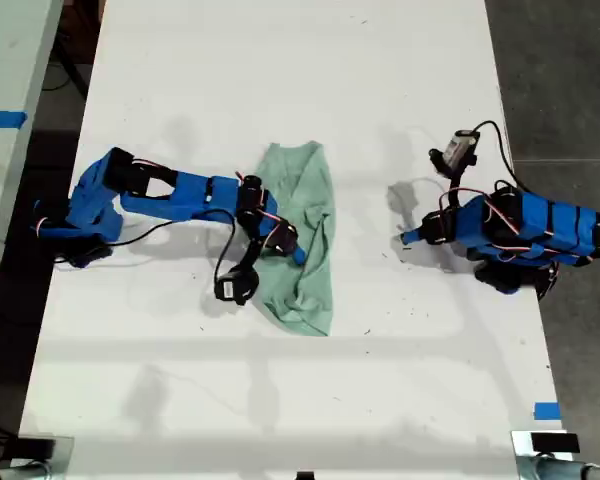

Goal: Fold t shirt

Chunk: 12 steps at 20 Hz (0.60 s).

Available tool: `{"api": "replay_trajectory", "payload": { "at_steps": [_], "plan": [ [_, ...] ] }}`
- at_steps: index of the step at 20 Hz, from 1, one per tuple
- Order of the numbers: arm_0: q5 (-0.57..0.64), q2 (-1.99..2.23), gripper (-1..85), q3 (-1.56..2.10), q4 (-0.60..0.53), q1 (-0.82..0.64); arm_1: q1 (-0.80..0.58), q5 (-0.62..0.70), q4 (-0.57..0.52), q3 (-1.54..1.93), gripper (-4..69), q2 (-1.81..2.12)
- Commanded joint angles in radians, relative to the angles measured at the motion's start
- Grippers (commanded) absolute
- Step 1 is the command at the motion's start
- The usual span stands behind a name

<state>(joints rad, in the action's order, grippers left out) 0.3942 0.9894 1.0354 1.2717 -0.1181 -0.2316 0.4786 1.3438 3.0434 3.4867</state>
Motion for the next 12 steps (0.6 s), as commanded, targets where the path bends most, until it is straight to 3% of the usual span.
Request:
{"api": "replay_trajectory", "payload": {
  "at_steps": [1, 4, 7, 12],
  "plan": [
    [-0.166, -0.021, 17.8, -0.063, 0.054, -0.032, -0.008, 0.011, -0.008, 0.064, -0.5, 0.017],
    [-0.173, -0.012, 20.0, -0.063, 0.077, 0.006, -0.008, 0.009, -0.008, 0.064, -0.5, 0.017],
    [-0.209, 0.043, 28.3, -0.063, 0.150, 0.043, -0.008, 0.009, -0.008, 0.064, -0.5, 0.017],
    [-0.373, 0.222, 25.3, -0.063, 0.288, 0.080, -0.011, 0.008, -0.008, 0.064, -0.5, 0.017]
  ]
}}
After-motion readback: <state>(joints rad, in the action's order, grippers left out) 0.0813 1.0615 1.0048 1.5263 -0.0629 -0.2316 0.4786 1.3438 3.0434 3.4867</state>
